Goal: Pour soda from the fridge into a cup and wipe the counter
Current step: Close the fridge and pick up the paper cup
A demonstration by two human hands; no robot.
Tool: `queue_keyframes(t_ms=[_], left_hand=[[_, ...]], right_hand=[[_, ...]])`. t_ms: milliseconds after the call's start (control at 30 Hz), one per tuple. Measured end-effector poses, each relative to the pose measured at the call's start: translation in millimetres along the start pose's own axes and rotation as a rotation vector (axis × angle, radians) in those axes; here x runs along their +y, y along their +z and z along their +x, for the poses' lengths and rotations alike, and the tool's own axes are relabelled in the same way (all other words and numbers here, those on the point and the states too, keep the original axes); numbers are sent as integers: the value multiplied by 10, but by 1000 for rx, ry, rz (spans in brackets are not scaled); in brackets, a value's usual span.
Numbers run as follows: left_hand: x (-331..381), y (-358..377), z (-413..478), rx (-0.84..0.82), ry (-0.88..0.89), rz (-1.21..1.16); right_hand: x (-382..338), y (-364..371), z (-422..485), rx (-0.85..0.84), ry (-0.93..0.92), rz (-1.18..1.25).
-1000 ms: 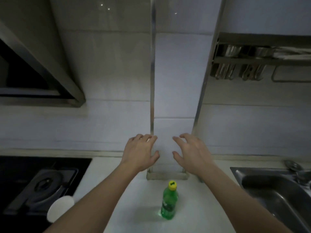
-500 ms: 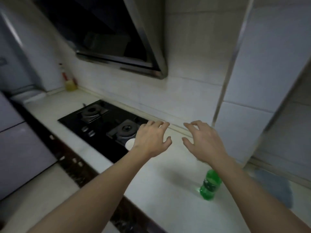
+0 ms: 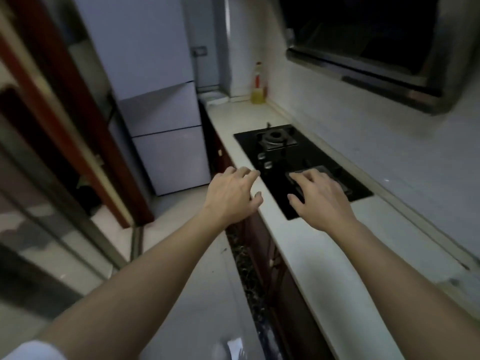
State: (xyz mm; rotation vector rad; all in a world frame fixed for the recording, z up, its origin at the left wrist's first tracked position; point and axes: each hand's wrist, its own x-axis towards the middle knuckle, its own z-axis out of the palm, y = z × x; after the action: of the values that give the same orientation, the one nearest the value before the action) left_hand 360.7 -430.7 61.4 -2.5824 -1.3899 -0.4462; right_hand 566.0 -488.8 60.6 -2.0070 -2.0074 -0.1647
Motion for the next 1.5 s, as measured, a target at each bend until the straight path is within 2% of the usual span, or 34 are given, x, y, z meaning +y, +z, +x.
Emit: queue_keyframes(t_ms=[233,467,933,1300,1500], left_hand=[[-994,-27,-376,-10,-241,59],[-1872,129,-322,17,-356,81],[-4086,311,727,88,-389,95],[-5141,792,1466,52,-425,96],[-5734,1112,2202,5,-453,118]], right_hand=[[-882,363,603,-60,-235,62],[-1545,716,1305,-70,-360,65],[-2828,1292,3480,-41,-403,63],[-3173,1930,4741,-116,-441,61],[-3194,2340,5766,-127,-490,81]])
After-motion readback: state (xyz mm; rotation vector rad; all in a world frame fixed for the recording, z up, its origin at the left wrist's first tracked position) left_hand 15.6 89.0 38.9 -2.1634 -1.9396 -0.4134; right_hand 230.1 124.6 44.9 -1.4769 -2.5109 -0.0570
